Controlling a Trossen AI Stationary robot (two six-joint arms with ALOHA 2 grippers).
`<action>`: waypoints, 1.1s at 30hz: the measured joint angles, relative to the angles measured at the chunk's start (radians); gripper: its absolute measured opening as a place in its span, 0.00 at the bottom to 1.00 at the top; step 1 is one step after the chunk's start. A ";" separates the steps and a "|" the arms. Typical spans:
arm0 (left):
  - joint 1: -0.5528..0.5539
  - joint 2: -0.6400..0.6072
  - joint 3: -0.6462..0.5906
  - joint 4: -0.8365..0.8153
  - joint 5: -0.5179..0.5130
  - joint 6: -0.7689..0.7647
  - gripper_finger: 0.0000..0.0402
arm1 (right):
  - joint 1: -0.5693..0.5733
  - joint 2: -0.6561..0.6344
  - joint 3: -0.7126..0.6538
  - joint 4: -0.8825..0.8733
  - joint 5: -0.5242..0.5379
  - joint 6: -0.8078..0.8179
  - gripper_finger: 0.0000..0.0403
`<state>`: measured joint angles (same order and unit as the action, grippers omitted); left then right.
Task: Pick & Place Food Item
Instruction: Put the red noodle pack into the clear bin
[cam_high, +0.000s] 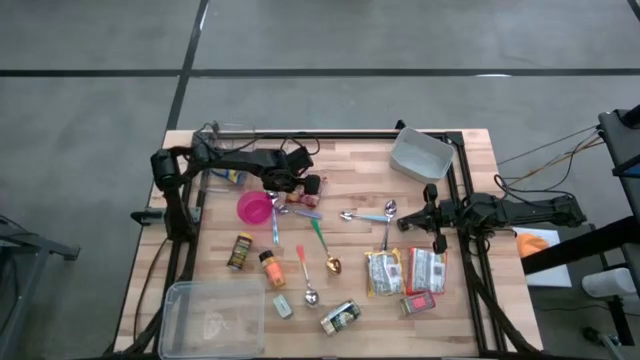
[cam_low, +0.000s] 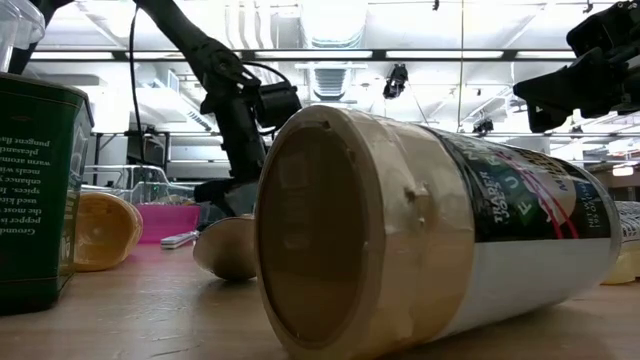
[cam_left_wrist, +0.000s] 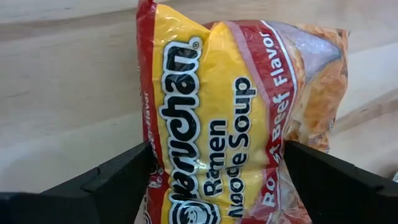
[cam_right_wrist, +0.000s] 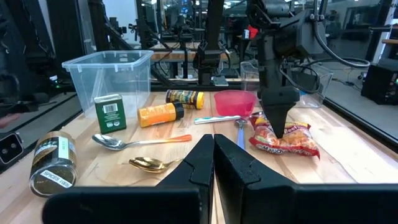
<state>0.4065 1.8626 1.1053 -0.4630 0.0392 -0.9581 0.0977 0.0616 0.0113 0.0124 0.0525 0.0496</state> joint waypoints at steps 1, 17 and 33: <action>0.000 0.000 0.000 0.002 0.001 0.000 0.86 | 0.000 0.000 0.000 0.000 0.000 0.000 0.02; 0.000 0.000 0.002 0.034 0.039 0.015 0.33 | 0.000 0.000 0.000 0.000 0.000 0.000 0.02; 0.000 0.000 0.015 0.055 0.066 0.016 0.05 | 0.000 0.000 0.000 0.000 0.000 0.000 0.02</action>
<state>0.4065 1.8622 1.1204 -0.4080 0.1054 -0.9422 0.0975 0.0616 0.0113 0.0124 0.0525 0.0498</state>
